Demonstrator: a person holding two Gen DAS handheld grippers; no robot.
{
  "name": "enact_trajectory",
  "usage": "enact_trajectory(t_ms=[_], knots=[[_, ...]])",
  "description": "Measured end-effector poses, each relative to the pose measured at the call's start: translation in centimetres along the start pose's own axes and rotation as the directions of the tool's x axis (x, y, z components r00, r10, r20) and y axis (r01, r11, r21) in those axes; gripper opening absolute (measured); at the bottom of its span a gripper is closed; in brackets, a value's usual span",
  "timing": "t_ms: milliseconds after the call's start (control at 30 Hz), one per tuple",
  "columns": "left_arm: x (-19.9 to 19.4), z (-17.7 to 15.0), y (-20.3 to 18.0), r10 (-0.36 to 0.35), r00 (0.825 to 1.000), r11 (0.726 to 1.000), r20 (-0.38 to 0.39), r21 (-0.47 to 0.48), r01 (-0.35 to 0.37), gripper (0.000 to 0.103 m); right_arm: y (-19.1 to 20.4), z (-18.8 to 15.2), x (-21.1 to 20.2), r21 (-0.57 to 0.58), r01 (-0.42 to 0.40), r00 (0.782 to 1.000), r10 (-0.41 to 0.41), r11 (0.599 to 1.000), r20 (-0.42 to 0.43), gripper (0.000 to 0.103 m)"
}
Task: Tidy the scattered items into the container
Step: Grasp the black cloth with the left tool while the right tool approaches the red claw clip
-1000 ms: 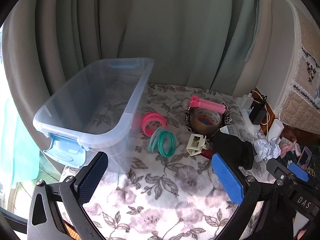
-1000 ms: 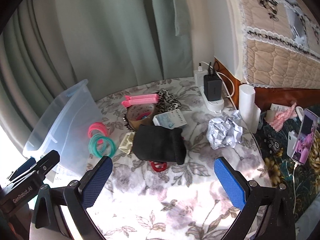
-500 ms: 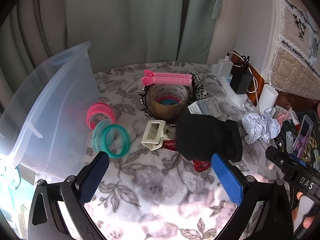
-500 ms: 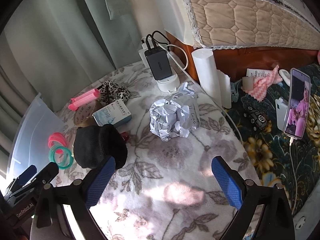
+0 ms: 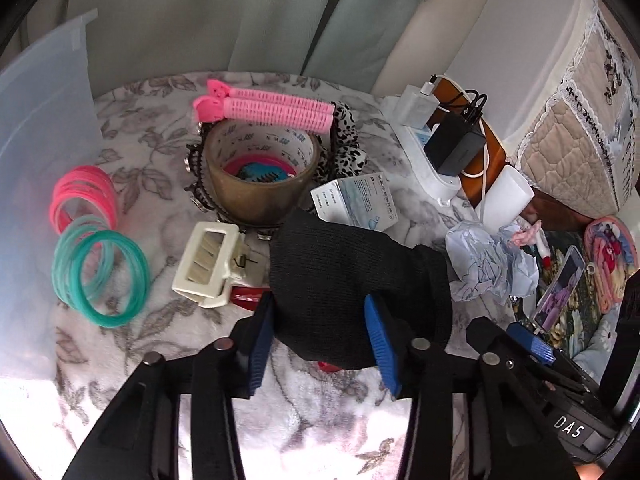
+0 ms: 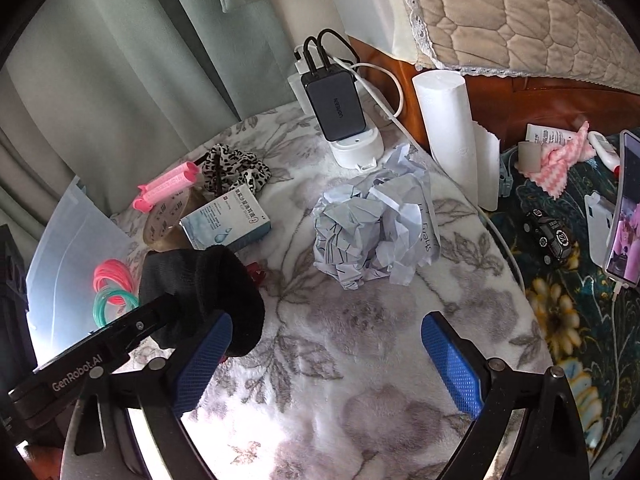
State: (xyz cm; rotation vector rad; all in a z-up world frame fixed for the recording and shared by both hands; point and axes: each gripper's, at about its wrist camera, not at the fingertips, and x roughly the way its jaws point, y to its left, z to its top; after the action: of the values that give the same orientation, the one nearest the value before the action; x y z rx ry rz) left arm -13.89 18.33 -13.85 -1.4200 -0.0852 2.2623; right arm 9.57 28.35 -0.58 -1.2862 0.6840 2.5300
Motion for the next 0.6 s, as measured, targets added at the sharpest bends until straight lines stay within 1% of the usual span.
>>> enact_trajectory(t_ms=[67, 133, 167, 433, 533, 600], knots=[[-0.1, 0.0, -0.1, -0.012, 1.000, 1.000, 0.008, -0.001, 0.012, 0.026, 0.0, 0.1, 0.2, -0.001, 0.000, 1.000, 0.000, 1.000, -0.002, 0.097], [-0.4, -0.1, 0.1, -0.031, 0.999, 1.000, 0.013, -0.006, 0.031, 0.019, 0.0, 0.2, 0.4, -0.002, 0.000, 1.000, 0.000, 1.000, -0.004, 0.097], [-0.6, -0.2, 0.4, -0.043, 0.999, 0.999, 0.015, -0.014, 0.044, 0.017, 0.0, 0.2, 0.5, -0.002, 0.000, 1.000, 0.000, 1.000, -0.005, 0.097], [-4.1, -1.0, 3.8, -0.069, 0.996, 0.996, 0.058, -0.059, 0.073, 0.015, -0.2, 0.8, 0.4, 0.008, 0.014, 1.000, -0.014, 1.000, 0.013, 0.097], [-5.6, -1.4, 4.6, -0.069, 0.995, 0.996, 0.079, -0.052, 0.073, 0.015, 0.0, 0.9, 0.4, -0.001, 0.014, 1.000, -0.014, 1.000, 0.014, 0.097], [-6.4, -1.6, 5.0, -0.061, 0.995, 0.997, 0.085, -0.045, 0.064, 0.015, 0.5, 0.9, 0.4, -0.008, -0.001, 1.000, 0.001, 1.000, 0.014, 0.097]])
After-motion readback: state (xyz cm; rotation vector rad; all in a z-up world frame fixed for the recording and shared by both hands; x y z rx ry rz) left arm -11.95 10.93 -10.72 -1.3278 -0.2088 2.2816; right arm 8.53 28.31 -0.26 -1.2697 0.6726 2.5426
